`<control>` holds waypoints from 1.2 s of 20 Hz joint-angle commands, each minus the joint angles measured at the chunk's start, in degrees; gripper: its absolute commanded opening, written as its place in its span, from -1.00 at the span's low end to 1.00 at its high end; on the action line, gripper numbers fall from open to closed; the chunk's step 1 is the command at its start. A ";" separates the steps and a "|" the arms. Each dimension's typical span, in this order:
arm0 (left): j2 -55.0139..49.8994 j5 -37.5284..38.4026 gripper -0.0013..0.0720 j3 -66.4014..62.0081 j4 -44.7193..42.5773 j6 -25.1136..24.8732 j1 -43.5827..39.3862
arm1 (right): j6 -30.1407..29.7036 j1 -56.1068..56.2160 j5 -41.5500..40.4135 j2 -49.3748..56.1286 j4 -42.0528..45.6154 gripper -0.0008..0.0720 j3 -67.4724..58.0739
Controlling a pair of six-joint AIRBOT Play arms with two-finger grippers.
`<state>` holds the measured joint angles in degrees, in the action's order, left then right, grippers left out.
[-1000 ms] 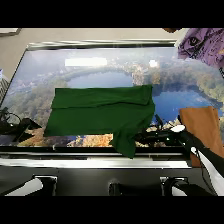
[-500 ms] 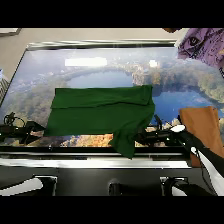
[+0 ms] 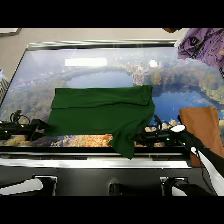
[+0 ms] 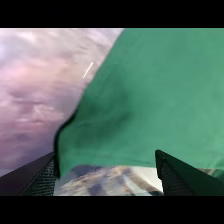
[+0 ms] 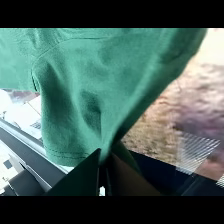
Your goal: Fold the clothes and pants, and hang the long-sleeved shirts on hangers.
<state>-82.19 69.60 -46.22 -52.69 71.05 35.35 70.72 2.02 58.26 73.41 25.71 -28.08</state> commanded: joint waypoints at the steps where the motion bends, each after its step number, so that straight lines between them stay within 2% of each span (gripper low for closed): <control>1: -1.62 -0.87 0.68 0.09 -0.61 -0.17 -1.68 | 0.02 0.07 0.22 0.02 0.02 -0.91 -0.07; 3: -1.60 -0.63 -0.64 0.00 -0.61 -0.17 -1.44 | 0.02 0.07 0.42 0.02 0.02 -0.91 -0.07; 4: -1.55 -0.09 -0.91 -0.31 -0.61 -0.37 -1.44 | 0.00 0.07 0.44 -0.13 0.04 -0.91 -0.07; 7: -1.38 4.68 -0.92 -3.30 -0.87 1.05 -1.44 | 0.09 0.00 -0.37 -3.26 1.92 -0.91 -0.07; 8: -0.79 6.71 -0.92 -4.85 -1.53 3.32 -1.44 | 1.22 0.00 -0.39 -5.16 3.56 -0.91 -0.07; 13: 12.66 9.16 -0.92 -6.25 -9.53 15.61 -1.77 | 15.02 0.02 5.77 -18.80 18.27 -0.91 -0.07; 16: 22.86 12.37 -0.92 -3.89 -14.12 18.78 -1.99 | 21.70 0.02 13.05 -28.79 23.50 -0.91 -0.07; 18: 28.96 11.82 -0.92 -0.72 -14.25 19.63 -2.62 | 25.07 0.02 15.63 -35.19 24.04 -0.91 -0.07; 20: 31.32 11.89 -0.92 1.46 -14.25 19.37 -4.57 | 28.17 0.02 14.73 -39.74 23.91 -0.91 -0.09; 24: 29.77 5.75 -0.92 1.33 -14.40 19.47 -9.55 | 25.66 0.02 10.56 -38.14 24.52 -0.91 -2.05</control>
<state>-53.19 79.46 -45.47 -66.48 89.93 28.60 96.09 2.04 71.16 35.70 49.17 -28.95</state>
